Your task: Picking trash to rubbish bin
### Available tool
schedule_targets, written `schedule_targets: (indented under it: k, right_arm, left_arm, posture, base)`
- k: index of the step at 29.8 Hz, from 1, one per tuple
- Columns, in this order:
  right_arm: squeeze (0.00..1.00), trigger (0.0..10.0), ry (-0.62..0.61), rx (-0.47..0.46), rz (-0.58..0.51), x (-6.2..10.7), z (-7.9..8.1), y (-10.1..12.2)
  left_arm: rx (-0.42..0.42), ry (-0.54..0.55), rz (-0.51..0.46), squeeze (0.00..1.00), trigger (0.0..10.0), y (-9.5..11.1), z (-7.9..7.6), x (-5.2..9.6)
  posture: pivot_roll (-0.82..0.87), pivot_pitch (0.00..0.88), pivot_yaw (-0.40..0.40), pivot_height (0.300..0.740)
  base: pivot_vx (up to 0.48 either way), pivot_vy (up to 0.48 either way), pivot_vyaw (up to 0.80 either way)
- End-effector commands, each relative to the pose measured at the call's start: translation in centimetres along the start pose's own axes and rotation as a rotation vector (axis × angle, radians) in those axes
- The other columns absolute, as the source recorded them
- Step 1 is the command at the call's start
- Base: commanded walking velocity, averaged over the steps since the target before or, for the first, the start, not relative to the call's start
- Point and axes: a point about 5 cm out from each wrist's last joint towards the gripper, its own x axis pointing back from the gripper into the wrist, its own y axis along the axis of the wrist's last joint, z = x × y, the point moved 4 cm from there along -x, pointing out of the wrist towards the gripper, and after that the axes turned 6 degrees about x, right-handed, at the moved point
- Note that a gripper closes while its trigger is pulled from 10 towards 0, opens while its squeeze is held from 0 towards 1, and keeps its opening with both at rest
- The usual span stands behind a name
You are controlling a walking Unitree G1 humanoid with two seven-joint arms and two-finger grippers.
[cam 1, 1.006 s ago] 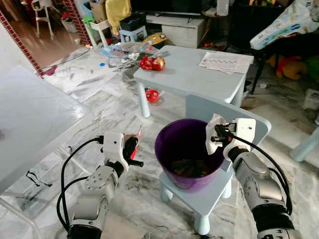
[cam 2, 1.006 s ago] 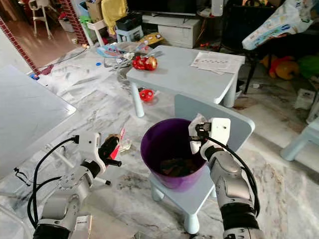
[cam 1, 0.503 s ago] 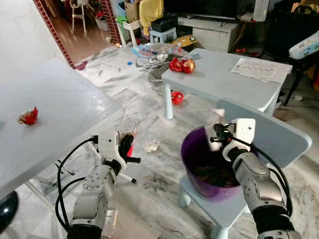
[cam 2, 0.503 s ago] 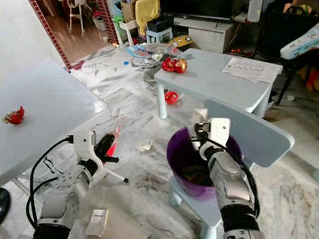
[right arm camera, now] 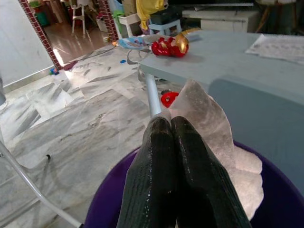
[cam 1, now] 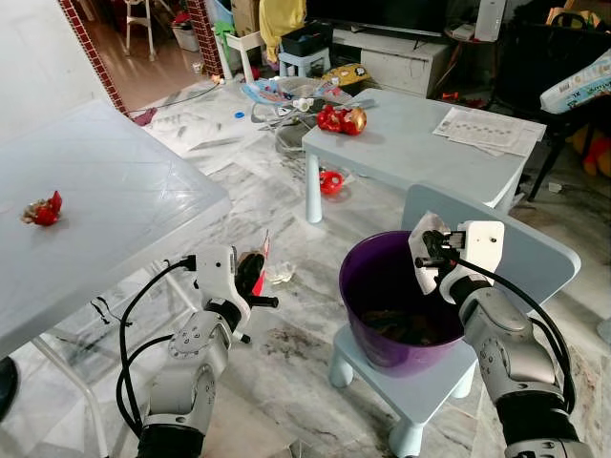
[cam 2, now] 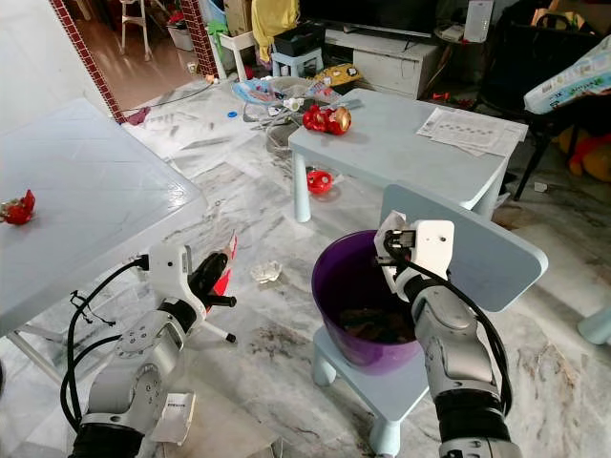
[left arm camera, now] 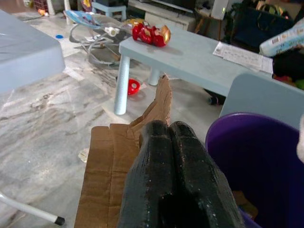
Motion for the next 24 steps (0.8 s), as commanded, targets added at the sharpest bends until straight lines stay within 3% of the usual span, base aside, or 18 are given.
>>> schedule_targets:
  k: [1, 22, 24]
  right_arm:
    - [0.00, 0.0, 0.015, -0.003, -0.031, -0.38, 0.79, 1.11]
    - [0.00, 0.0, -0.005, -0.006, -0.043, -0.61, 0.74, 1.49]
    - [0.00, 0.0, -0.007, -0.006, -0.043, -0.61, 0.70, 1.46]
  left_arm:
    - [-0.012, 0.031, 0.003, 0.00, 0.0, 0.28, 0.88, 0.12]
    - [-0.019, 0.017, 0.005, 0.00, 0.0, 0.29, 0.53, 0.14]
    - [-0.024, 0.016, -0.006, 0.00, 0.0, 0.46, 0.48, 0.13]
  posture:
    - [-0.03, 0.047, 0.089, 0.740]
    - [-0.02, 0.044, 0.092, 0.740]
    - [-0.02, 0.044, 0.092, 0.740]
  base:
    - [0.000, 0.480, 0.00]
    - [0.000, 0.478, 0.00]
    - [0.000, 0.000, 0.00]
